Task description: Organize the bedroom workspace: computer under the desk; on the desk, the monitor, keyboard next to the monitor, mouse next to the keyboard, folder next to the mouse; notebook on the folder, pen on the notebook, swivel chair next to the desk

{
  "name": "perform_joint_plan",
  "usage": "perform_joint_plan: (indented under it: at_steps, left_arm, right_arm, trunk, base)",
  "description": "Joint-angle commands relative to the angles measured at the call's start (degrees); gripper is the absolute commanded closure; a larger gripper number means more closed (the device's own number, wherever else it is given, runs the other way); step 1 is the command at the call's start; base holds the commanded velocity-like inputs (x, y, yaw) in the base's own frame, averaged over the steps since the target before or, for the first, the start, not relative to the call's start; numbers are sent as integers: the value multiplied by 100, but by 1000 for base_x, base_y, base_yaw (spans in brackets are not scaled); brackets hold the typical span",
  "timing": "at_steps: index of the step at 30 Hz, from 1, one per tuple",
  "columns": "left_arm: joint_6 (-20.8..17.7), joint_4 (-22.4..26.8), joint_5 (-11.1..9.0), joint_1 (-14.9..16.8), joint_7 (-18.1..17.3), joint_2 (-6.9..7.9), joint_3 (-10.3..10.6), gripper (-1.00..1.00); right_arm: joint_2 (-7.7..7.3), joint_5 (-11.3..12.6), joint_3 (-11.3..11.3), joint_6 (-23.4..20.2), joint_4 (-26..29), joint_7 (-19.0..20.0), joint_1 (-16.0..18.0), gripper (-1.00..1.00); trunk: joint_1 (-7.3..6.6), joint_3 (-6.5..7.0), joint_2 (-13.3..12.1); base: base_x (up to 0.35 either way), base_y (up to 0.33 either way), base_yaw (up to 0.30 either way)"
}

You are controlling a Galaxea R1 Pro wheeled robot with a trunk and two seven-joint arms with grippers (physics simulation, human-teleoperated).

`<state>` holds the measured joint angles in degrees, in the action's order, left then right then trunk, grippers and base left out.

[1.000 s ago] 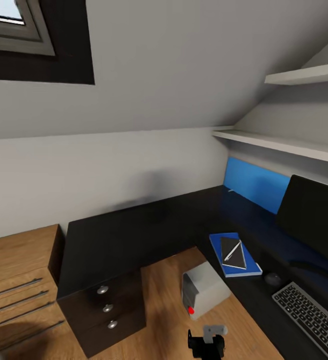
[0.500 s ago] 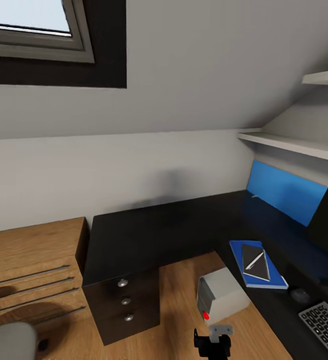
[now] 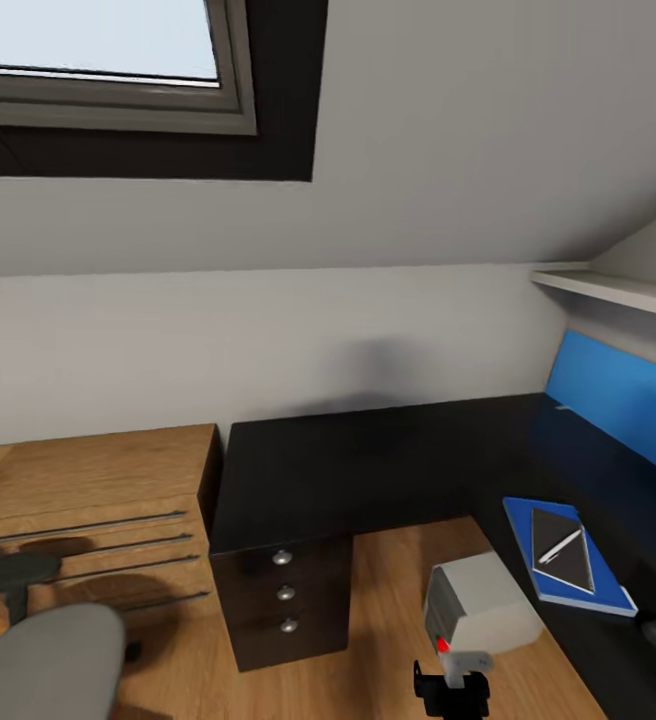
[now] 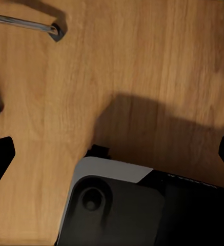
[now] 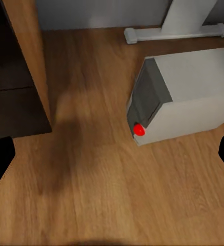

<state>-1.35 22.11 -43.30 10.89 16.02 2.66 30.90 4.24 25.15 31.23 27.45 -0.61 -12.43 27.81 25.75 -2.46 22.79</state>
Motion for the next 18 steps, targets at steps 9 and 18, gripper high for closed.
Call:
perform_joint_plan:
  at_steps: [9,18]
  left_arm:
    - [13,-21,-14,35,2,1,48,-100]
    - [90,-43,32,36,-2,-123,54,-100]
  right_arm:
    - [-7,30,51,108,-18,-23,5,-100]
    - [-9,13,53,424,-44,-23,0,-100]
  trunk:
    - [4,-13,13]
    - [4,-13,13]
  base:
    - [0,0,281]
    - [0,0,281]
